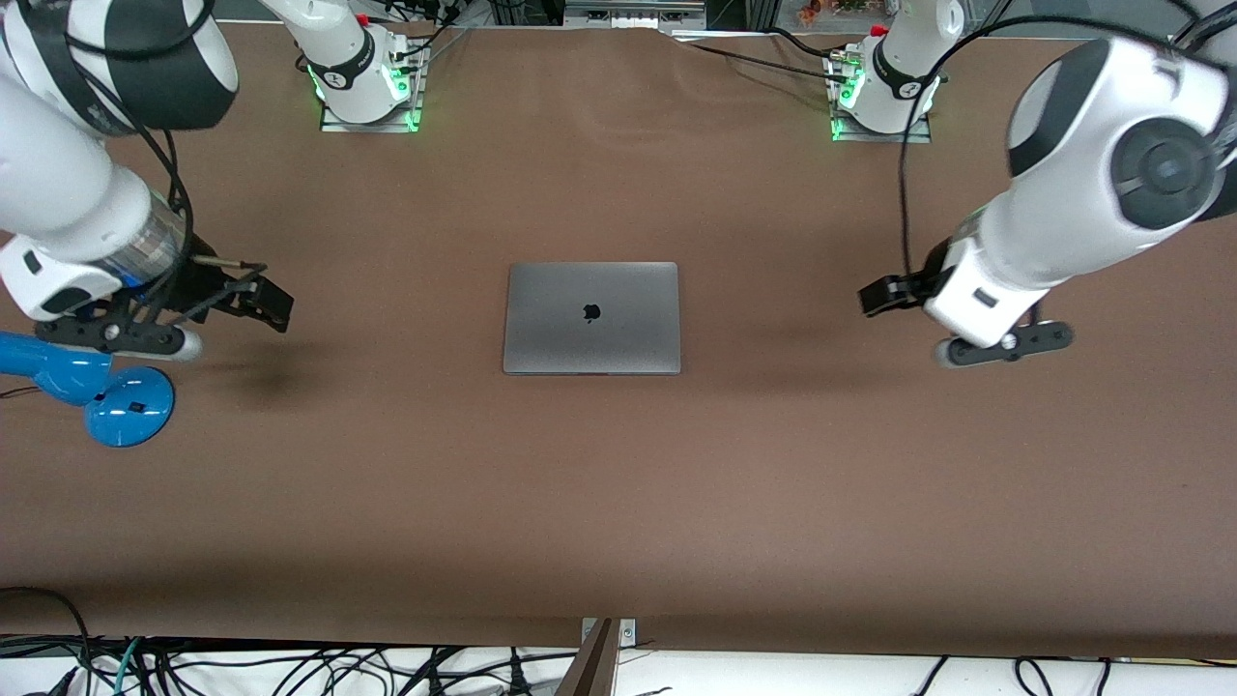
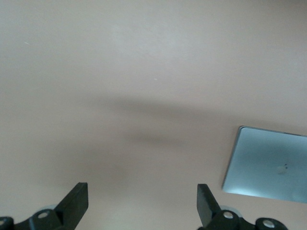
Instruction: Close laptop with both arms from behind
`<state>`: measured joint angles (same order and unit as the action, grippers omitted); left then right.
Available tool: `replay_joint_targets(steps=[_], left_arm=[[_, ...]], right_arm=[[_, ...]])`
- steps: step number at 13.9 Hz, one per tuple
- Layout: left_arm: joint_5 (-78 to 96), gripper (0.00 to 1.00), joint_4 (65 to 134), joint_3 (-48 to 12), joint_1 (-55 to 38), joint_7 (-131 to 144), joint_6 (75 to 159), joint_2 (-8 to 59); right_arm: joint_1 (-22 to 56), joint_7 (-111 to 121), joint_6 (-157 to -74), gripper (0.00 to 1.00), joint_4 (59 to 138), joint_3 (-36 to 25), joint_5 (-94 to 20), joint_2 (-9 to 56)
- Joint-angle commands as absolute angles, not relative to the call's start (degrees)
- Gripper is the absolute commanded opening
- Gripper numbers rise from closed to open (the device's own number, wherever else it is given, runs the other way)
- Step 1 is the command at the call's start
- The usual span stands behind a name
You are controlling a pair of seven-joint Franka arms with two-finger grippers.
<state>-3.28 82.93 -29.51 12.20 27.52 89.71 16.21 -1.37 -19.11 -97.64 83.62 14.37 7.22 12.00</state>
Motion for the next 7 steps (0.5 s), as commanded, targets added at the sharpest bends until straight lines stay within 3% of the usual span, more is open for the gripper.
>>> replay_joint_targets(steps=[1,7], left_arm=[[-1.9,1.00,86.1,-29.0,15.7,21.8,89.5,12.8],[-2.4,1.00,86.4,-14.9,5.7,13.4,84.9,6.3]], right_arm=[[-1.3,-13.5,-95.6,1.00,83.8,11.8,7.5,9.6],[-1.4,-7.9,-95.5,1.00,84.5,6.4,3.6,6.9]])
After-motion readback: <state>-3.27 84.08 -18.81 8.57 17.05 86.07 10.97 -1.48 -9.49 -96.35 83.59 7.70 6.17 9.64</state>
